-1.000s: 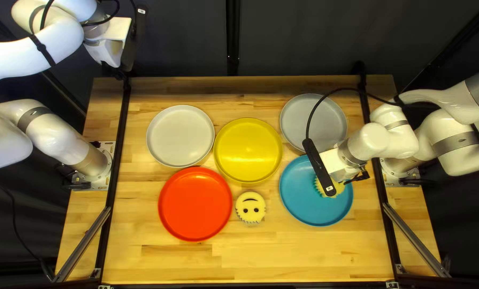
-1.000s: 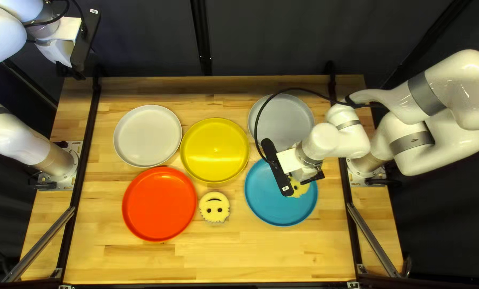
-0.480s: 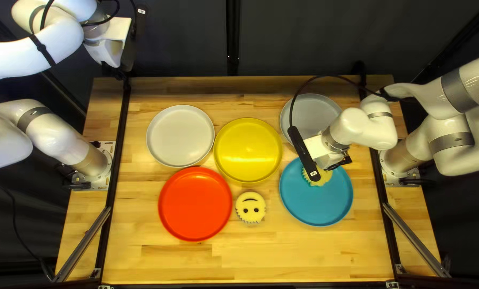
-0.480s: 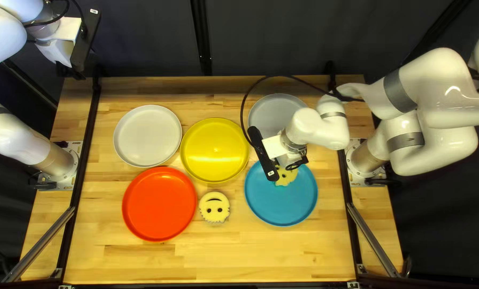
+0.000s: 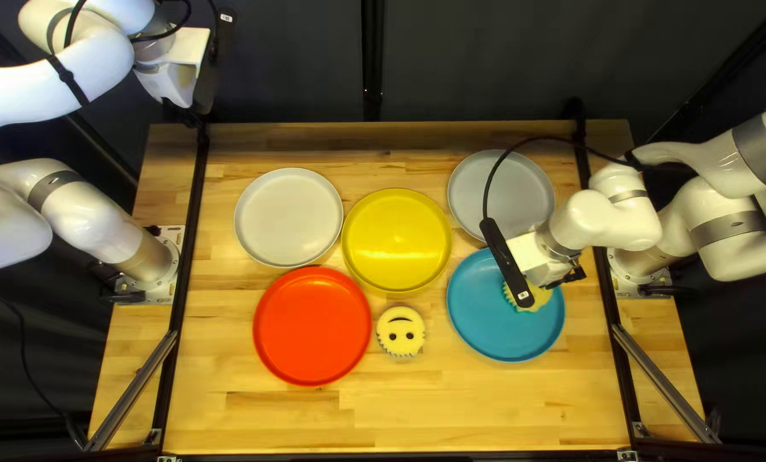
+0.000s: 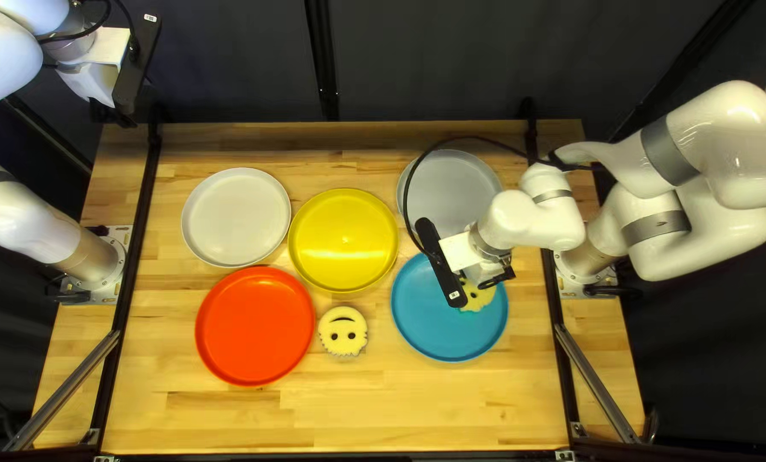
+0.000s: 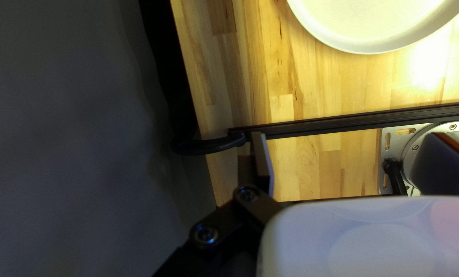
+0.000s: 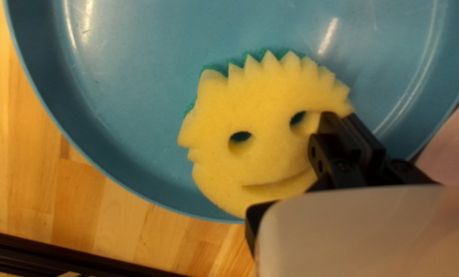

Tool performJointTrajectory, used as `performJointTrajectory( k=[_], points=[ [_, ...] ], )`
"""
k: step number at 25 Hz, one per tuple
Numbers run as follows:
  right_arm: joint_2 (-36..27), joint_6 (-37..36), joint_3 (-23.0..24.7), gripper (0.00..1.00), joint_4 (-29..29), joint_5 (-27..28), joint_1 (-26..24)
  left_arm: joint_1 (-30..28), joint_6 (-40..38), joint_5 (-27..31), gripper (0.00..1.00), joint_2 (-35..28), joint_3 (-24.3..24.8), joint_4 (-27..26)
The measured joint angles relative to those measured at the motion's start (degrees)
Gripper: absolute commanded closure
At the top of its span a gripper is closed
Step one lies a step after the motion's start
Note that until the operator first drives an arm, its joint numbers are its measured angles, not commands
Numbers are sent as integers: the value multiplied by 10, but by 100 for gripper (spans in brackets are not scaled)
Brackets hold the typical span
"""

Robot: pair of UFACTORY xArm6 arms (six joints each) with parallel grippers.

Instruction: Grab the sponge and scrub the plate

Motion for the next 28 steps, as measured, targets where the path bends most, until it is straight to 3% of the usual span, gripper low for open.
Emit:
performJointTrajectory(
  k=[17, 22, 28],
  points=[
    [115, -94, -94, 100, -8, -44, -96, 0, 0, 0, 0, 0, 0, 0],
    [102, -58, -84, 100, -18, -39, -61, 0, 0, 0, 0, 0, 0, 0],
    [52, 39, -55, 100, -48, -4, 23, 0, 0, 0, 0, 0, 0, 0]
  ],
)
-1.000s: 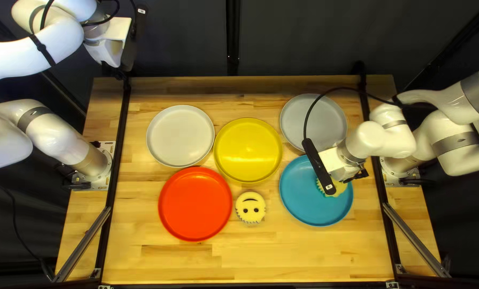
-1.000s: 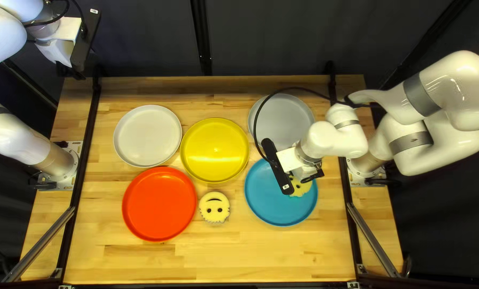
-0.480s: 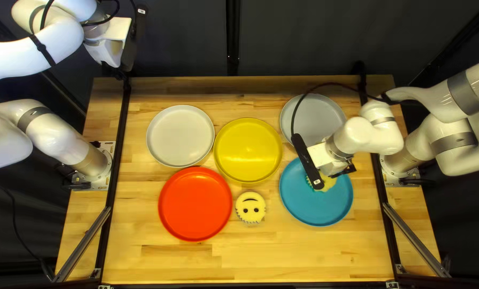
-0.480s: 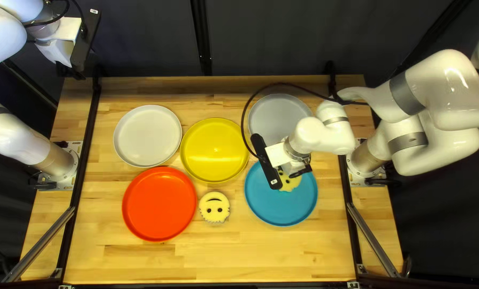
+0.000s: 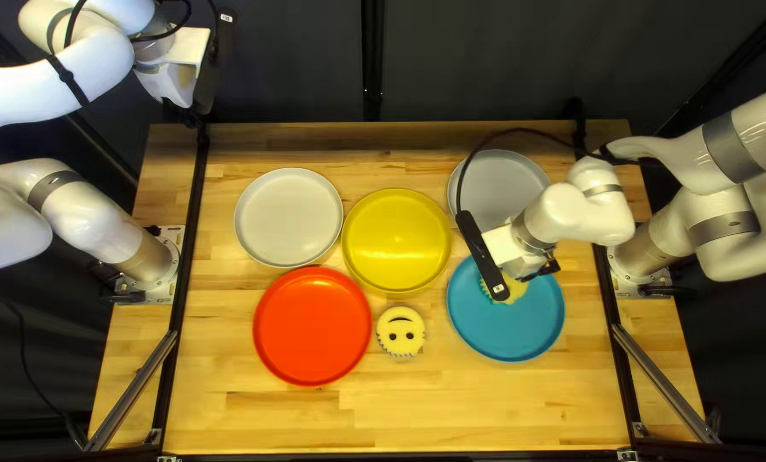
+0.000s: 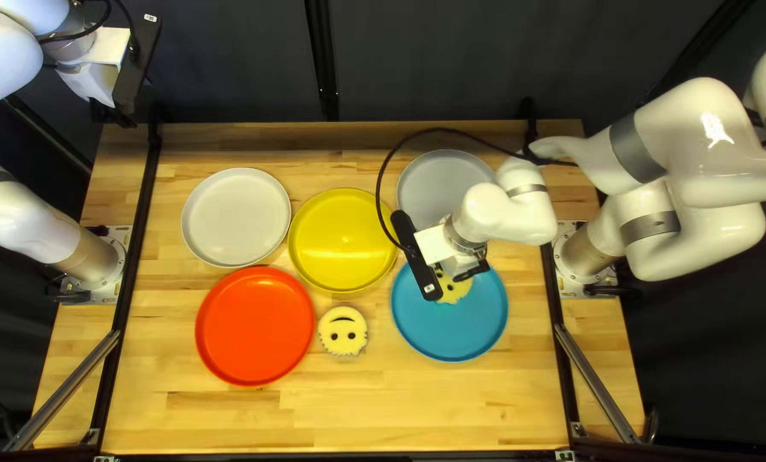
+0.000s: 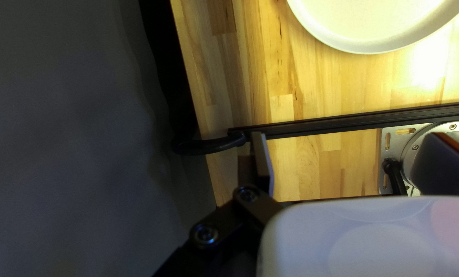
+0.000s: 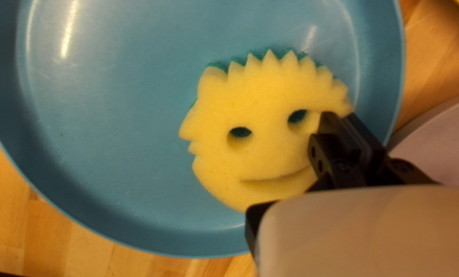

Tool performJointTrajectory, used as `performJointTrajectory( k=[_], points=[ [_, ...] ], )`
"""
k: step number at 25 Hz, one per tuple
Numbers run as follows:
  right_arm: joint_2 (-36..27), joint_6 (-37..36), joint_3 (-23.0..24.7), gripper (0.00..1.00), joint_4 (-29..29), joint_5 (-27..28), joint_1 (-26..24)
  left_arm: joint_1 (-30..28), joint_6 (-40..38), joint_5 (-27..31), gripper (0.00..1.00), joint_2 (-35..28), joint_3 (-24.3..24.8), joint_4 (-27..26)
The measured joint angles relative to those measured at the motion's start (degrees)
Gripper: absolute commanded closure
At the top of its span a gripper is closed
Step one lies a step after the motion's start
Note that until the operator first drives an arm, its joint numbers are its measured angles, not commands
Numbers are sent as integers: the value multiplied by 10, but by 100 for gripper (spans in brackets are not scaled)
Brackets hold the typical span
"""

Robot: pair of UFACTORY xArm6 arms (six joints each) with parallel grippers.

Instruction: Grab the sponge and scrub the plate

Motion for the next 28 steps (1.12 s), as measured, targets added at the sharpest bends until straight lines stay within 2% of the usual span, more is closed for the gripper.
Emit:
performJointTrajectory(
  k=[5, 8, 12, 22, 25, 28],
  points=[
    [-7, 51, 6, 100, -15, 18, 54, 0, 0, 0, 0, 0, 0, 0],
    [4, 60, -2, 100, -18, 21, 65, 0, 0, 0, 0, 0, 0, 0],
    [31, 34, -28, 100, -20, 18, 35, 0, 0, 0, 0, 0, 0, 0],
    [100, -97, -84, 100, -3, -16, -81, 0, 0, 0, 0, 0, 0, 0],
    [110, -108, -90, 100, 3, -25, -86, 0, 0, 0, 0, 0, 0, 0],
    [98, -91, -83, 100, 6, -18, -69, 0, 0, 0, 0, 0, 0, 0]
  ],
)
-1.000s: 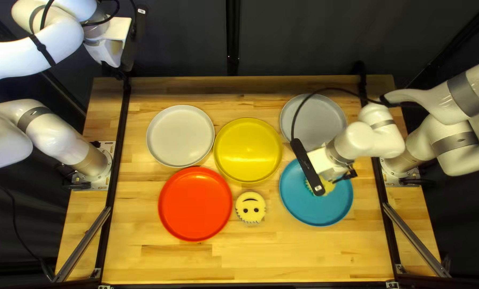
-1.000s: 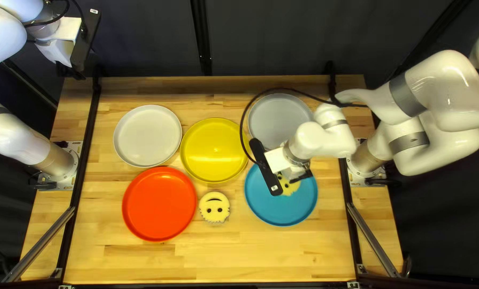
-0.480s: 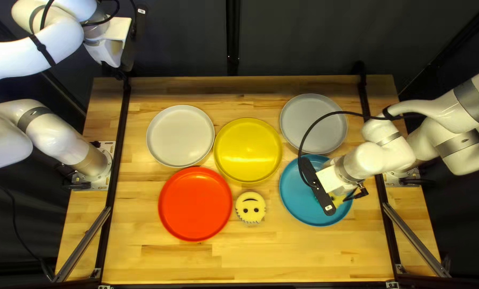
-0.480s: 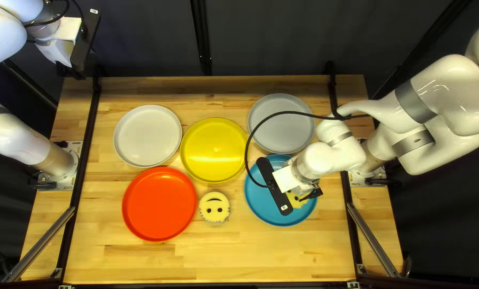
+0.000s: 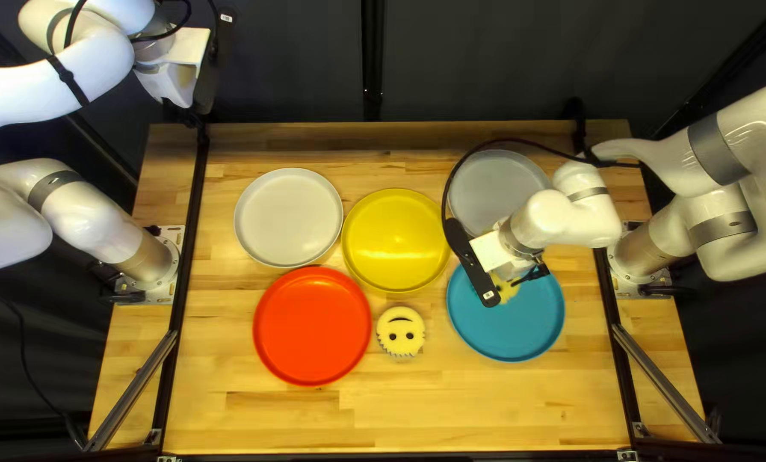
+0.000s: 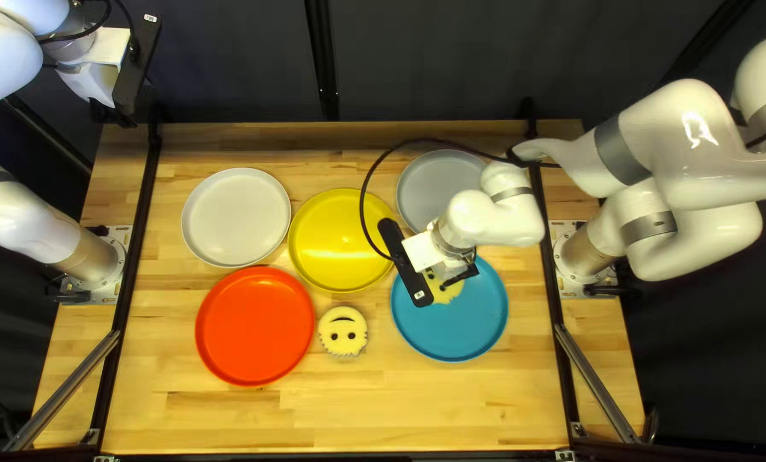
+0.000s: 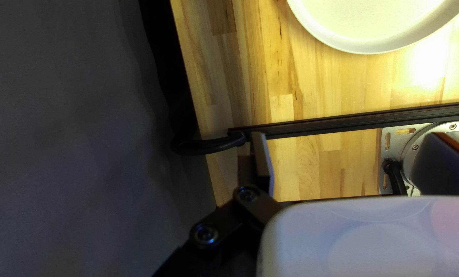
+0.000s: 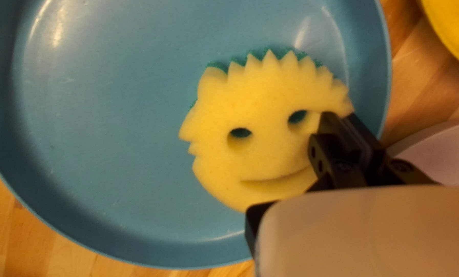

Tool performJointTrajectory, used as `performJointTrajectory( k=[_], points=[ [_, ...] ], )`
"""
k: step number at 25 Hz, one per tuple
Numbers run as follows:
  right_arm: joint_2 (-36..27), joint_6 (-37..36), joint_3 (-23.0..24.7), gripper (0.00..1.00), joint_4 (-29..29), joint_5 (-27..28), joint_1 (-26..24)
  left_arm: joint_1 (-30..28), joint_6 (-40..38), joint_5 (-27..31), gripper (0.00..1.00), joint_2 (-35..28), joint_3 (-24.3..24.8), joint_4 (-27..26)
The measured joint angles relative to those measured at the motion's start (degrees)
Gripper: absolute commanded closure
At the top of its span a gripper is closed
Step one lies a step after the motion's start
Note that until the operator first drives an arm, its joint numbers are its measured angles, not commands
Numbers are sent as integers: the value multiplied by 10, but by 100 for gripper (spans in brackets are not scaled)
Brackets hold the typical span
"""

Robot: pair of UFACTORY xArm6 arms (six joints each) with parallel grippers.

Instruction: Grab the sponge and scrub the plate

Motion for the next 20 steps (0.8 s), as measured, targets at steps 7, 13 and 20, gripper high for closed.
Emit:
performJointTrajectory(
  k=[7, 13, 20],
  points=[
    [-50, 39, 35, 100, 50, 41, 45, 0, 0, 0, 0, 0, 0, 0],
    [-61, 66, 43, 100, 86, 62, 73, 0, 0, 0, 0, 0, 0, 0],
    [-84, 145, 64, 100, 38, 61, 121, 0, 0, 0, 0, 0, 0, 0]
  ],
)
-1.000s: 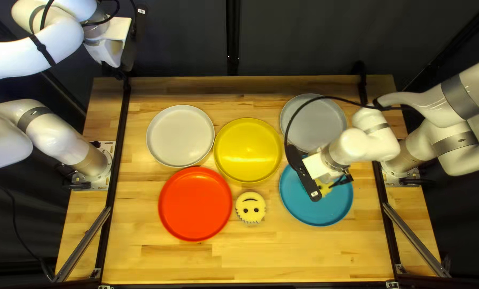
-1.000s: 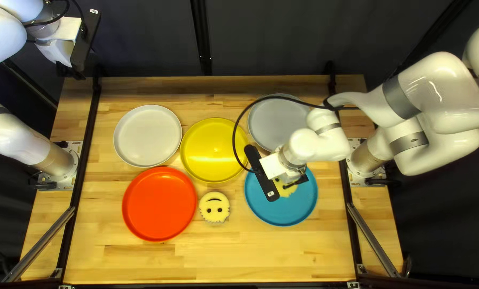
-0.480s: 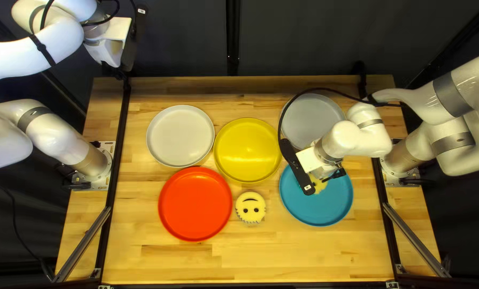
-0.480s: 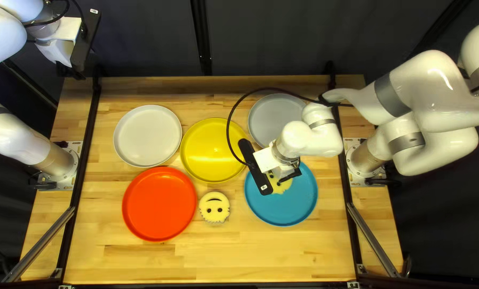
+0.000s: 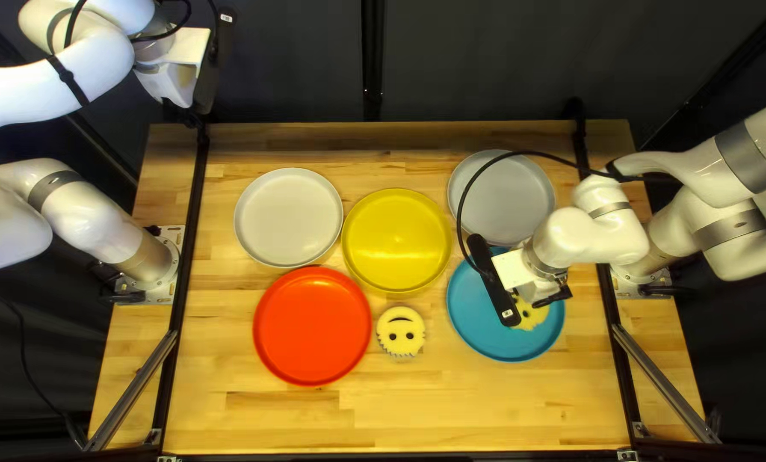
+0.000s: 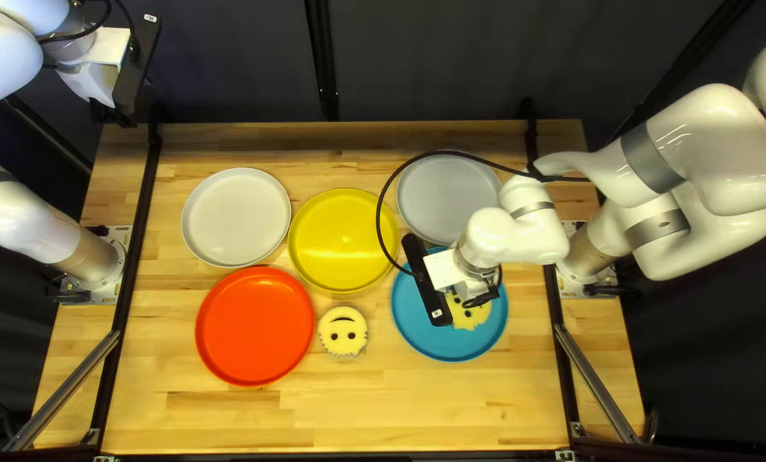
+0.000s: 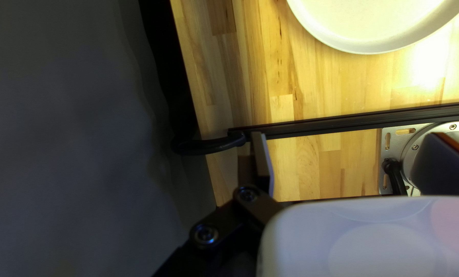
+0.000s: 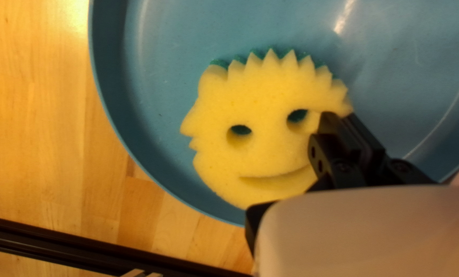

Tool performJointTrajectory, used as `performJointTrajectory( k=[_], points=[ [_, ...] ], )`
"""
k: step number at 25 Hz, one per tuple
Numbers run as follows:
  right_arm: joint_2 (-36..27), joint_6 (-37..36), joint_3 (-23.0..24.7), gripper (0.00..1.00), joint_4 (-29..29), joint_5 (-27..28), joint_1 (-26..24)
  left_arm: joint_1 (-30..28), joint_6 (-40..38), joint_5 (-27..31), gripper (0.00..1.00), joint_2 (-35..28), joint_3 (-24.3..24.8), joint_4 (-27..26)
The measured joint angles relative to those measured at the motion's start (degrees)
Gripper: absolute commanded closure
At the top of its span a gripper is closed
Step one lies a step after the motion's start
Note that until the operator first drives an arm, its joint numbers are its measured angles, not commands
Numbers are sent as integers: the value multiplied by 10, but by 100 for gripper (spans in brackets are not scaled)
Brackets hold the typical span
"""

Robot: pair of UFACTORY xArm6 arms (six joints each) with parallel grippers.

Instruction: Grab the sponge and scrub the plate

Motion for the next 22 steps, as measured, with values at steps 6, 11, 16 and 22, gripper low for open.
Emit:
performJointTrajectory(
  k=[6, 11, 16, 22],
  points=[
    [15, -5, -18, 100, -37, -8, -34, 0, 0, 0, 0, 0, 0, 0],
    [80, -114, -67, 100, 9, -31, -118, 0, 0, 0, 0, 0, 0, 0],
    [127, -159, -132, 100, 53, -13, -155, 0, 0, 0, 0, 0, 0, 0],
    [148, -137, -160, 100, 71, 2, -130, 0, 0, 0, 0, 0, 0, 0]
  ],
)
